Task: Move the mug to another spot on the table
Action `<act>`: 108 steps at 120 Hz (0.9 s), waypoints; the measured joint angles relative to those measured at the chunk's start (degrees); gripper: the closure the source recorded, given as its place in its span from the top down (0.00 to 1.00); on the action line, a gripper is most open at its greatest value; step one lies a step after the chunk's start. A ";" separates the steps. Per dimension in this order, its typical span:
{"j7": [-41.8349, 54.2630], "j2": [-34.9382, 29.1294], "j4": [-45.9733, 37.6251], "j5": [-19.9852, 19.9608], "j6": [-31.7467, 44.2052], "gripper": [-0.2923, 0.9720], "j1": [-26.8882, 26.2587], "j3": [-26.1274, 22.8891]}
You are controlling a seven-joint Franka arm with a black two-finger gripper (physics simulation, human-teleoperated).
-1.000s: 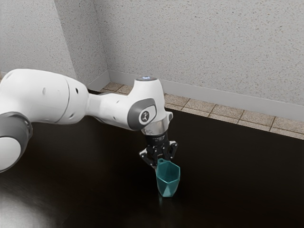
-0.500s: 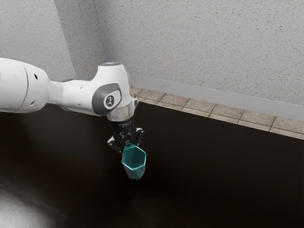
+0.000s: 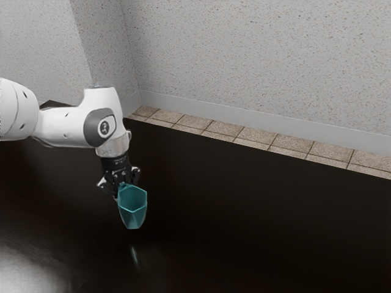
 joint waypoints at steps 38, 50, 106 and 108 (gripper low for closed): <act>0.80 2.71 0.11 -0.65 0.28 0.14 1.22 -0.07; 0.99 3.51 0.08 -1.04 0.60 0.15 1.24 -0.07; 1.55 5.71 1.93 -1.64 1.80 0.14 2.01 -0.14; 1.56 5.74 1.94 -1.64 1.82 0.14 2.04 -0.14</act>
